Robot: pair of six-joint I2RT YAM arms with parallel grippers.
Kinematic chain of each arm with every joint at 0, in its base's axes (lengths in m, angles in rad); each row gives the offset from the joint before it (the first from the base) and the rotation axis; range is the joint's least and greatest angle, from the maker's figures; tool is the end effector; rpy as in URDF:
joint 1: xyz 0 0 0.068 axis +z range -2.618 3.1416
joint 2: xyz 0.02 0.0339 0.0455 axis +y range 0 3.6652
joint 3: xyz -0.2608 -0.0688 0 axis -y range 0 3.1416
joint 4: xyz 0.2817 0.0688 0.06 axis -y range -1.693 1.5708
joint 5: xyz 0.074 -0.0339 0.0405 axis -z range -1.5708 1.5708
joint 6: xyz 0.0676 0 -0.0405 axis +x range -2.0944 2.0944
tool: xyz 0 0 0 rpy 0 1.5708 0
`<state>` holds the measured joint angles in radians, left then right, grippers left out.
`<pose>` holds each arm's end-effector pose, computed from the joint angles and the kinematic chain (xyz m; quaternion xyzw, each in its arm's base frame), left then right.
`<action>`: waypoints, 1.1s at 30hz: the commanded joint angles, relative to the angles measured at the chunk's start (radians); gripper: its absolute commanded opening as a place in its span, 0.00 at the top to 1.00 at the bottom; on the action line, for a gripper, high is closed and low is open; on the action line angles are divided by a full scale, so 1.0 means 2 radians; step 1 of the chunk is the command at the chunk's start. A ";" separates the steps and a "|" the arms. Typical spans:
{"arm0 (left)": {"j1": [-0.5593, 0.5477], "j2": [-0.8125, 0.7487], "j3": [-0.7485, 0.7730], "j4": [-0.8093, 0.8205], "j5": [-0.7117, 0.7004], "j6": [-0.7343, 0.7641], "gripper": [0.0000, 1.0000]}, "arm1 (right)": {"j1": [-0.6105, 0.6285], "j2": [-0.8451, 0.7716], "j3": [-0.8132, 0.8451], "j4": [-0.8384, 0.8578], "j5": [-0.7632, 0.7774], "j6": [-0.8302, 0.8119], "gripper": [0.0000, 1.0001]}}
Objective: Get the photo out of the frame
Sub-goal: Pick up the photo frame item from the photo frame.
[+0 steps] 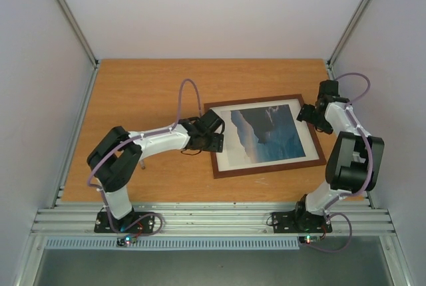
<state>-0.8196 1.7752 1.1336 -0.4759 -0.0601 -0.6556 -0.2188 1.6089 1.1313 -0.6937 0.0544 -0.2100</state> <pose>0.2736 -0.2870 0.1212 0.0730 0.9713 -0.1294 0.1859 0.3533 -0.0823 0.1676 0.0097 0.9797 -0.0682 0.1881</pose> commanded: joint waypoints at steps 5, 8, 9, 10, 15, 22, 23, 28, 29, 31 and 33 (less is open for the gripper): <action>-0.001 0.045 0.042 -0.016 -0.008 0.015 0.21 | -0.016 0.082 0.058 -0.002 -0.047 -0.036 0.13; -0.001 0.068 0.059 -0.019 0.002 0.014 0.22 | -0.020 0.103 0.064 -0.003 -0.045 -0.040 0.14; -0.001 0.076 0.066 -0.022 0.003 0.015 0.23 | -0.021 0.107 0.064 -0.002 -0.045 -0.040 0.14; 0.000 0.084 0.073 -0.027 0.005 0.017 0.24 | -0.023 0.112 0.064 -0.002 -0.046 -0.040 0.15; 0.012 0.099 0.089 -0.037 0.019 0.024 0.35 | -0.026 0.123 0.060 -0.004 -0.054 -0.040 0.17; 0.035 0.107 0.106 -0.047 0.028 0.034 0.51 | -0.026 0.135 0.056 -0.017 -0.053 -0.039 0.25; 0.038 0.108 0.108 -0.048 0.039 0.035 0.53 | -0.026 0.135 0.053 -0.017 -0.053 -0.038 0.27; 0.062 0.108 0.112 -0.050 0.040 0.042 0.58 | -0.027 0.131 0.043 -0.017 -0.057 -0.036 0.35; 0.067 0.110 0.114 -0.049 0.042 0.045 0.58 | -0.026 0.129 0.041 -0.017 -0.057 -0.034 0.35; 0.073 0.116 0.122 -0.049 0.045 0.050 0.58 | -0.026 0.124 0.034 -0.016 -0.058 -0.031 0.37; 0.077 0.124 0.138 -0.056 0.047 0.059 0.59 | -0.026 0.121 0.027 -0.017 -0.059 -0.028 0.40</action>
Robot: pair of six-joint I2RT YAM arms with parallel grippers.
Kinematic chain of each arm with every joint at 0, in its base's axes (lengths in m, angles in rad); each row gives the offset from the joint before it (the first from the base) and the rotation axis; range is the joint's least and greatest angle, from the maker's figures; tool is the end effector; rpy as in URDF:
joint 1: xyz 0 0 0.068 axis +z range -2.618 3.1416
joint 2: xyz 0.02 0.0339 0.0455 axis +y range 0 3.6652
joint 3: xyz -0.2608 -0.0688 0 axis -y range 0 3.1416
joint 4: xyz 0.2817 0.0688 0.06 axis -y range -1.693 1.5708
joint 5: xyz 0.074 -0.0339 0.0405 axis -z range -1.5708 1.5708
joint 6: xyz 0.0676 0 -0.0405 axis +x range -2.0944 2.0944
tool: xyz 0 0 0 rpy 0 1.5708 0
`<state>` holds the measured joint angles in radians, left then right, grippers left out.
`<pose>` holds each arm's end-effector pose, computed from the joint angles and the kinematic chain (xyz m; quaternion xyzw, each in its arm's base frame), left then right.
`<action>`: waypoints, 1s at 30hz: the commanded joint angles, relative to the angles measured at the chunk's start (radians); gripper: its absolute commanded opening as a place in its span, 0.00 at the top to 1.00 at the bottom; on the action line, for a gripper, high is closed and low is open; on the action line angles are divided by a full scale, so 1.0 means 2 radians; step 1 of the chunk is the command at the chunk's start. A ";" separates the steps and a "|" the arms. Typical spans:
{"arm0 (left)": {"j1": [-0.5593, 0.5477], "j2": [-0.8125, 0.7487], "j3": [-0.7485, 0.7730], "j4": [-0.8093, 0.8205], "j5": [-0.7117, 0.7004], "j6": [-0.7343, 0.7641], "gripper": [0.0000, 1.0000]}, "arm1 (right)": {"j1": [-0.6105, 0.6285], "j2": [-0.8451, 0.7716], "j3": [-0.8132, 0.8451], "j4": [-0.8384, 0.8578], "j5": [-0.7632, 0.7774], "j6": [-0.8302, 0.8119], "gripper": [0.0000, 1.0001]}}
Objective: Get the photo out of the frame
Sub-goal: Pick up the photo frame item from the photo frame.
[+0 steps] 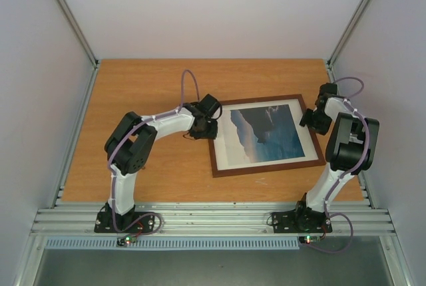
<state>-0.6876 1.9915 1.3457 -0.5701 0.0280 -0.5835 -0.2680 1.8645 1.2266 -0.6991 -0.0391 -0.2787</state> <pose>0.3363 -0.2787 0.0972 0.0537 0.9827 -0.1159 0.1339 0.3771 -0.1008 0.1059 -0.0076 0.9930 -0.0128 0.1175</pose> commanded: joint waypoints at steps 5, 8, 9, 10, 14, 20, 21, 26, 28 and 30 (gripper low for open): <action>0.015 0.037 0.071 -0.020 0.004 0.043 0.64 | -0.002 -0.025 -0.051 -0.001 -0.029 0.021 0.45; 0.018 0.046 0.090 -0.020 -0.004 0.057 0.65 | -0.001 -0.038 -0.070 0.007 -0.040 0.034 0.53; 0.019 0.049 0.096 -0.020 -0.007 0.060 0.65 | -0.001 -0.044 -0.076 0.013 -0.048 0.039 0.54; 0.022 0.052 0.104 -0.021 -0.010 0.064 0.65 | -0.001 -0.049 -0.084 0.016 -0.054 0.043 0.57; 0.026 0.049 0.111 -0.021 -0.012 0.067 0.58 | 0.002 -0.073 -0.109 0.026 -0.056 0.054 0.59; 0.026 0.023 0.089 -0.029 -0.034 0.063 0.42 | 0.002 -0.078 -0.113 0.025 -0.039 0.043 0.57; 0.026 0.020 0.086 -0.034 -0.036 0.062 0.41 | 0.002 -0.074 -0.113 0.028 -0.040 0.041 0.56; 0.026 0.013 0.077 -0.062 -0.048 0.061 0.39 | 0.004 -0.056 -0.110 0.027 -0.001 0.029 0.52; 0.026 0.008 0.065 -0.059 -0.045 0.058 0.38 | 0.004 -0.053 -0.111 0.030 0.012 0.026 0.50; 0.026 0.006 0.053 -0.054 -0.037 0.053 0.37 | 0.005 -0.044 -0.107 0.028 0.018 0.023 0.49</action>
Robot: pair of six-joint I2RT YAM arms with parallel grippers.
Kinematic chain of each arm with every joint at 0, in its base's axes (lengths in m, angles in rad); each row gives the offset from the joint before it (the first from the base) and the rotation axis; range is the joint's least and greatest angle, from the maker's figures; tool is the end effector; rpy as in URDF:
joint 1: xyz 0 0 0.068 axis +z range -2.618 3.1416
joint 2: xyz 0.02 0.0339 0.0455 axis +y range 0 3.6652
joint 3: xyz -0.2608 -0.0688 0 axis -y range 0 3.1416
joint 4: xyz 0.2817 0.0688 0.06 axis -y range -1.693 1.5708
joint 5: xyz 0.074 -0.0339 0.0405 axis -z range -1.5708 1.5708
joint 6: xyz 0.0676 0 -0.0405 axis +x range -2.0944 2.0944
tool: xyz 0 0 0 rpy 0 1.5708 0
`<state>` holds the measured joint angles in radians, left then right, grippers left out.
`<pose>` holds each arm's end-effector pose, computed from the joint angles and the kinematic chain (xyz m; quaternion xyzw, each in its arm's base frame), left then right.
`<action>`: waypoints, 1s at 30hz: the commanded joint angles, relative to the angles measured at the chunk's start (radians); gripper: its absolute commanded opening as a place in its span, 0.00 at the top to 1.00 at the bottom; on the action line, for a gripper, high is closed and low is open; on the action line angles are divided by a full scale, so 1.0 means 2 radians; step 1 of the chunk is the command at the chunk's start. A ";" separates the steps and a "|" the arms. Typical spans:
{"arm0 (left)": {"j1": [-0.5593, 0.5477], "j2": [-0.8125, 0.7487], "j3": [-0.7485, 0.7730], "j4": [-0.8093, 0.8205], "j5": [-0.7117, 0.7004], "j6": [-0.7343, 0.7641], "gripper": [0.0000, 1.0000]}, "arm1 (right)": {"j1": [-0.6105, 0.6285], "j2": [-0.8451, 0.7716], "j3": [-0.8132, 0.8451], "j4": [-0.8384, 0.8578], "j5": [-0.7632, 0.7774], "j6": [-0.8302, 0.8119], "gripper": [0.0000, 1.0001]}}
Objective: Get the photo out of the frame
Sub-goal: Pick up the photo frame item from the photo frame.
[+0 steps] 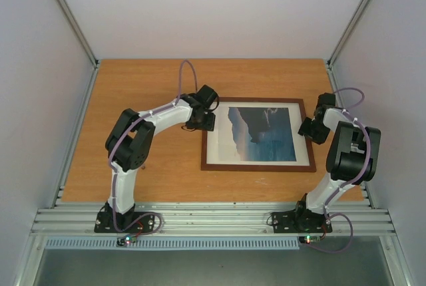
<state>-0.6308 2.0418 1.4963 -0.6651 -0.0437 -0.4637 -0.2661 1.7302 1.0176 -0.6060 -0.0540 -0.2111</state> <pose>0.3734 -0.2690 0.1186 0.0782 0.9805 -0.0748 0.1641 0.3378 -0.0883 0.0952 0.0239 0.9914 -0.0037 0.1285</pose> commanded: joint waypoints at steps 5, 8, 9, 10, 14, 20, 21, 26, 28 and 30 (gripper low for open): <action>-0.005 -0.009 -0.035 0.002 0.020 -0.018 0.38 | 0.003 0.039 0.004 -0.016 0.040 -0.016 0.49; -0.007 -0.006 -0.036 0.005 0.020 -0.020 0.38 | 0.004 0.039 0.003 -0.015 0.038 -0.016 0.50; -0.008 -0.005 -0.036 0.004 0.020 -0.020 0.38 | 0.003 0.039 0.003 -0.014 0.037 -0.017 0.51; -0.008 -0.004 -0.036 0.005 0.020 -0.020 0.39 | 0.003 0.039 0.003 -0.014 0.035 -0.017 0.53; -0.010 0.006 -0.034 0.005 0.020 -0.021 0.41 | 0.003 0.036 0.003 -0.014 0.020 -0.019 0.58; -0.012 0.021 -0.031 0.003 0.020 -0.024 0.48 | 0.004 0.033 0.004 -0.014 0.012 -0.020 0.65; -0.013 0.021 -0.032 0.003 0.020 -0.024 0.49 | 0.003 0.032 0.004 -0.014 0.013 -0.020 0.66; -0.016 0.018 -0.028 -0.001 0.013 -0.019 0.69 | 0.004 0.018 0.003 -0.017 0.021 -0.020 0.70; -0.017 0.012 -0.028 -0.001 0.012 -0.018 0.75 | 0.003 0.009 0.001 -0.018 0.025 -0.019 0.71; -0.020 0.004 -0.027 -0.002 0.006 -0.018 0.80 | 0.003 -0.001 0.000 -0.019 0.025 -0.018 0.72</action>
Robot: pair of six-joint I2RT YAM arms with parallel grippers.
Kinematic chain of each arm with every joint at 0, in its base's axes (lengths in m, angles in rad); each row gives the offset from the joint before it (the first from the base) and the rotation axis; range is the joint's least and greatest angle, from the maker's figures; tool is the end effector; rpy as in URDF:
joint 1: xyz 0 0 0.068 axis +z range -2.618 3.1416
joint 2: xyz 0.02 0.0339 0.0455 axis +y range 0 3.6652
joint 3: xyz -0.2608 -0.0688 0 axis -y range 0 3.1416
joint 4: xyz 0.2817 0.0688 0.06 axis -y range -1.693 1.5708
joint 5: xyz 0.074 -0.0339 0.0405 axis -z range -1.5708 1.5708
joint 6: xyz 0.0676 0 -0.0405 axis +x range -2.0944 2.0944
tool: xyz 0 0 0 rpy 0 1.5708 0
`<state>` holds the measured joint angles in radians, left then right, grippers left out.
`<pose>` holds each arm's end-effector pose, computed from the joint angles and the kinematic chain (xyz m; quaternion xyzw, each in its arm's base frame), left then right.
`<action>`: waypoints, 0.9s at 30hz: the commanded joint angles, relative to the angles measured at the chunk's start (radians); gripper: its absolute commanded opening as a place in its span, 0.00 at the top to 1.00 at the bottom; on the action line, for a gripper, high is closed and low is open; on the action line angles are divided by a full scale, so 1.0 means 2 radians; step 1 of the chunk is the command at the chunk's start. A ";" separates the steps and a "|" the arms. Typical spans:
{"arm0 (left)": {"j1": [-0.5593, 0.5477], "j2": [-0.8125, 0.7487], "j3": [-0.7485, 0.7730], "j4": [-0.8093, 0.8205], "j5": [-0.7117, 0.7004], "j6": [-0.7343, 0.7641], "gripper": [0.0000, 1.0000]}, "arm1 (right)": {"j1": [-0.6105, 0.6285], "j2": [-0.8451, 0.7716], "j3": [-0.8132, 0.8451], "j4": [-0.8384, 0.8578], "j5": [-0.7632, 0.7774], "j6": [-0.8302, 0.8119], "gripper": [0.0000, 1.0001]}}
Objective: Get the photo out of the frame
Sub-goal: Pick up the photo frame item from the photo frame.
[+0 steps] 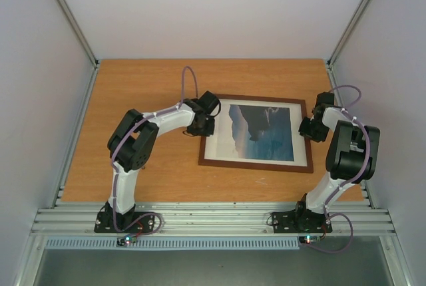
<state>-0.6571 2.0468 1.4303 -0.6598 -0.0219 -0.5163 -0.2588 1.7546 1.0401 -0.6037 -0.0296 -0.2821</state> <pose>0.3533 -0.2707 0.0959 0.0680 0.9868 -0.0722 0.1282 0.3438 -0.0890 0.0936 -0.0134 0.9918 -0.0195 0.1253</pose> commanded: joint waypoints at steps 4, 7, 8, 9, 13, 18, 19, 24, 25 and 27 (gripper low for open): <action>-0.009 -0.021 0.005 -0.006 -0.013 0.008 0.84 | 0.000 -0.034 -0.015 -0.023 0.039 0.022 0.75; -0.010 -0.037 0.005 -0.006 -0.015 0.009 0.85 | 0.000 -0.044 -0.012 -0.033 0.044 0.024 0.78; -0.010 -0.043 0.006 -0.007 -0.016 0.009 0.85 | 0.000 -0.048 -0.010 -0.036 0.044 0.024 0.78; -0.009 -0.047 0.007 -0.009 -0.017 0.009 0.85 | 0.000 -0.051 -0.009 -0.038 0.045 0.025 0.78; -0.009 -0.062 0.004 -0.006 -0.026 0.008 0.85 | 0.000 -0.068 -0.009 -0.040 0.052 0.027 0.83; -0.009 -0.072 -0.009 0.006 -0.024 0.002 0.86 | 0.000 -0.083 -0.012 -0.039 0.055 0.029 0.84; -0.009 -0.072 -0.010 0.009 -0.022 0.002 0.86 | 0.000 -0.084 -0.012 -0.040 0.056 0.030 0.84; -0.009 -0.075 -0.022 0.024 -0.012 -0.007 0.89 | 0.000 -0.088 -0.008 -0.046 0.057 0.031 0.83; -0.009 -0.078 -0.025 0.027 -0.011 -0.008 0.89 | 0.000 -0.090 -0.007 -0.047 0.057 0.031 0.83; -0.008 -0.086 -0.031 0.031 -0.013 -0.012 0.92 | 0.000 -0.094 -0.005 -0.050 0.053 0.031 0.83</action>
<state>-0.6739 1.9430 1.3911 -0.6334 -0.0753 -0.5163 -0.2474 1.6032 1.0119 -0.7277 0.0292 -0.2882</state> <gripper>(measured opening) 0.223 0.286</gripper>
